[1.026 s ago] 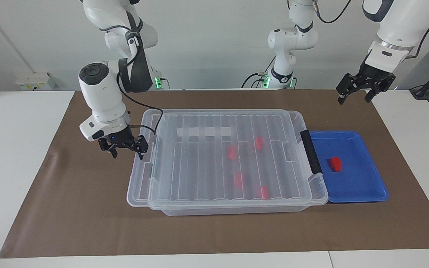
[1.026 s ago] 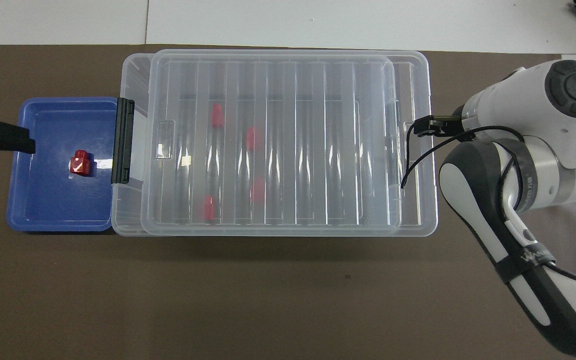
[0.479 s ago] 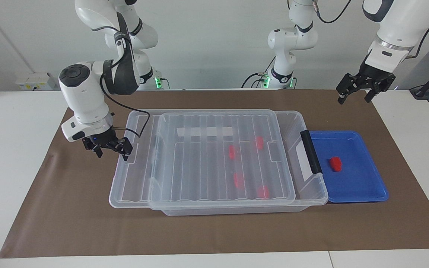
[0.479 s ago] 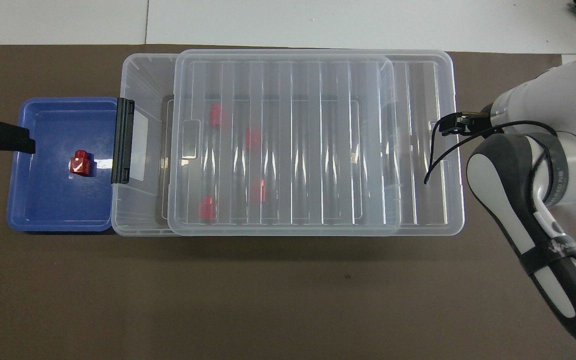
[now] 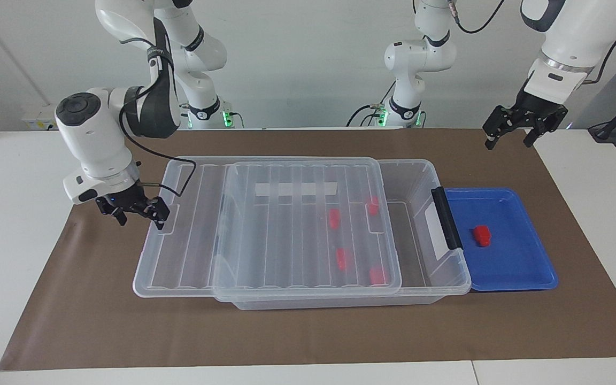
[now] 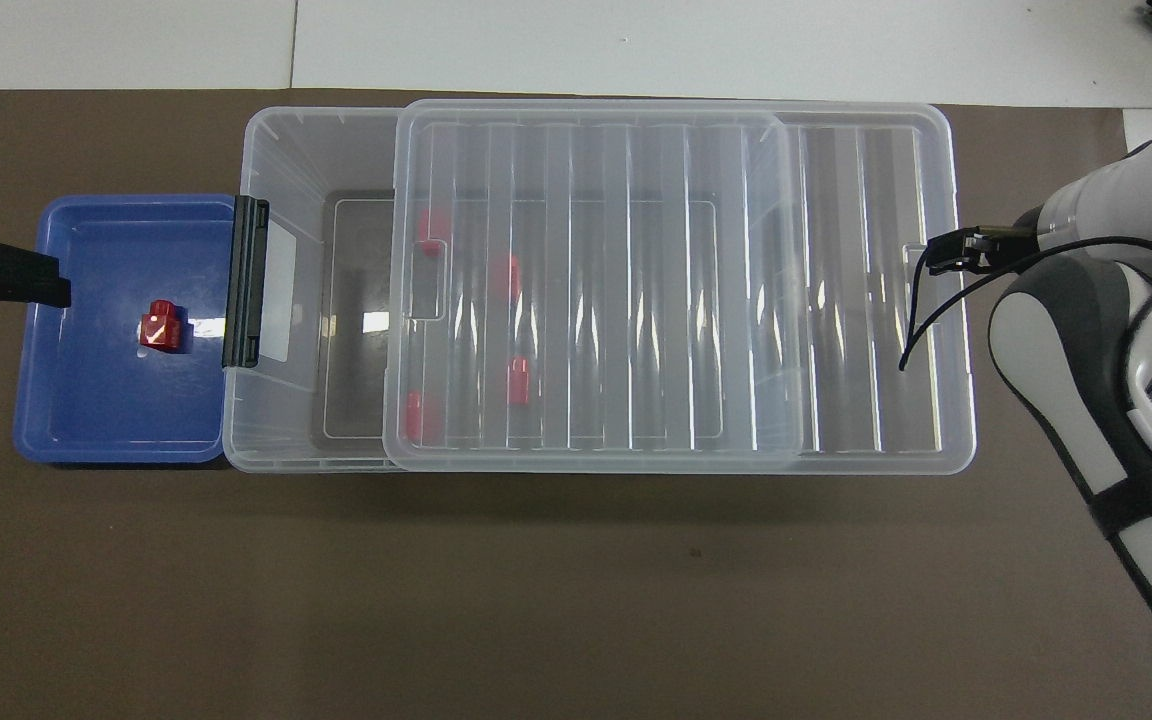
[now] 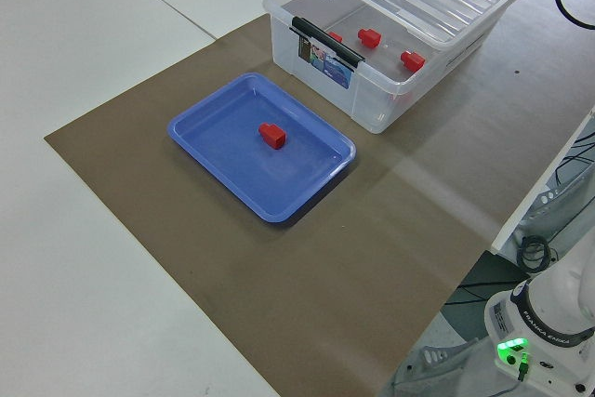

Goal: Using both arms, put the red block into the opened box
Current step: 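Slide the clear lid toward the right gripper, away from the blue tray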

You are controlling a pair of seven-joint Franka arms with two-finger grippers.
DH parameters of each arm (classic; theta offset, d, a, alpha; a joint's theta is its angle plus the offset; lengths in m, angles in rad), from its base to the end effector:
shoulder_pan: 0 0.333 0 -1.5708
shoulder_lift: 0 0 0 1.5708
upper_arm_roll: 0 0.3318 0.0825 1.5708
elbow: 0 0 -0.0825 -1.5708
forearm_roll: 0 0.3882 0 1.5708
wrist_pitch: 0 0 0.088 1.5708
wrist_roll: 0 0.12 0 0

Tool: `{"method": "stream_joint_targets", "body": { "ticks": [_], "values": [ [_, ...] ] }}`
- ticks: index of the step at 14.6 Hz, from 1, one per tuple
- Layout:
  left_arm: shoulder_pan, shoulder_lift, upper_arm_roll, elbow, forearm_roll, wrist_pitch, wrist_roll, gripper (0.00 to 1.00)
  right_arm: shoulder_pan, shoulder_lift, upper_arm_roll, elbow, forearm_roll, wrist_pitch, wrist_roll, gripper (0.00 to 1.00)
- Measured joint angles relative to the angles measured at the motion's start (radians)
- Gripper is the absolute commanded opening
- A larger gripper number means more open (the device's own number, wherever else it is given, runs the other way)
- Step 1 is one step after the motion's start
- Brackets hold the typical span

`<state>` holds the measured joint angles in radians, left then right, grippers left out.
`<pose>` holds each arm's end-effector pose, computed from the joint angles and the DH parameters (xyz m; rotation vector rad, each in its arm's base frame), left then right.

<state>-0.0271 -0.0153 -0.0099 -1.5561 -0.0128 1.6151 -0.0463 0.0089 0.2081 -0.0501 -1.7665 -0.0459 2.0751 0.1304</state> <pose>0.5592 -0.0222 0.6470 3.1237 0.0147 0.1152 0.6377 -0.0272 0.4536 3.0818 -0.2313 0.1591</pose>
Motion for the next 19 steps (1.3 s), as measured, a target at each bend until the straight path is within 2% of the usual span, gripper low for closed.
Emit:
{"method": "stream_joint_targets", "body": {
  "ticks": [19],
  "values": [
    [0.000, 0.001, -0.001, -0.009, 0.000, 0.018, 0.000, 1.00, -0.074, -0.016, -0.003, 0.006, -0.026, -0.057, -0.048, 1.00]
  ]
}}
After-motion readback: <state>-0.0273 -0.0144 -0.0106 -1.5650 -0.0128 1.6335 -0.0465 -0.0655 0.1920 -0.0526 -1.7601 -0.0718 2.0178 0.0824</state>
